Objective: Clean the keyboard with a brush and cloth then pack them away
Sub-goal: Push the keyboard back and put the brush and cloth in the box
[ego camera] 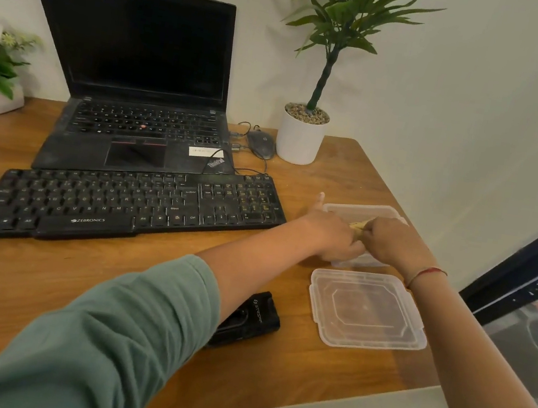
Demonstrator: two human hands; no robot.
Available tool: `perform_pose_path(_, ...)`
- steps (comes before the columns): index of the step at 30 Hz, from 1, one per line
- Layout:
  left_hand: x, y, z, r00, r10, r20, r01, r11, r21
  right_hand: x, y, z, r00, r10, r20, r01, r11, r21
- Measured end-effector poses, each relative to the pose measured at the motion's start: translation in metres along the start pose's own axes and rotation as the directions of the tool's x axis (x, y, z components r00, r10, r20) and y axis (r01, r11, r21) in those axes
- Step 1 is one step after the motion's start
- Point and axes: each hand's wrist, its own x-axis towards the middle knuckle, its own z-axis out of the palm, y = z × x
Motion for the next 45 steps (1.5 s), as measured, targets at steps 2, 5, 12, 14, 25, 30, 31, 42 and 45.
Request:
perform_pose_path(2,0.000,0.001,-0.003,1.000,-0.007,0.025,0.007,1.000,0.000,0.000,0.000,-0.006,0.999,0.010,0.033,-0.011,0.999,0.033)
perform_pose_path(5,-0.001,-0.003,0.002,1.000,0.023,-0.019,-0.023,0.999,-0.029,-0.003,0.003,-0.007,1.000,0.001,0.032,-0.004,0.995,0.098)
perform_pose_path(12,-0.012,-0.007,0.003,0.994,0.074,-0.076,-0.082,0.991,-0.110,-0.015,0.003,-0.015,1.000,0.002,-0.007,-0.001,0.976,0.219)
perform_pose_path(14,-0.028,-0.010,0.005,0.974,0.073,-0.214,-0.114,0.976,-0.187,-0.033,-0.001,-0.024,0.972,-0.007,-0.234,0.069,0.964,0.258)
perform_pose_path(25,-0.188,-0.045,0.074,0.931,-0.208,-0.299,0.063,0.900,-0.431,-0.128,-0.080,-0.025,0.831,-0.528,-0.176,0.533,0.662,0.527)
perform_pose_path(30,-0.215,-0.045,0.102,0.945,-0.260,-0.199,0.180,0.920,-0.348,-0.125,-0.098,-0.012,0.726,-0.666,0.173,0.581,0.728,0.365)
perform_pose_path(31,-0.216,-0.045,0.105,0.941,-0.274,-0.200,0.195,0.919,-0.342,-0.123,-0.102,-0.009,0.729,-0.657,0.190,0.578,0.741,0.342)
perform_pose_path(42,-0.220,-0.037,0.115,0.727,-0.368,-0.579,0.127,0.901,-0.414,-0.133,-0.121,0.006,0.907,-0.418,0.056,0.218,0.579,0.786)
perform_pose_path(45,-0.221,-0.031,0.109,0.650,-0.352,-0.673,0.104,0.919,-0.380,-0.139,-0.130,0.012,0.927,-0.368,0.064,0.160,0.546,0.822)
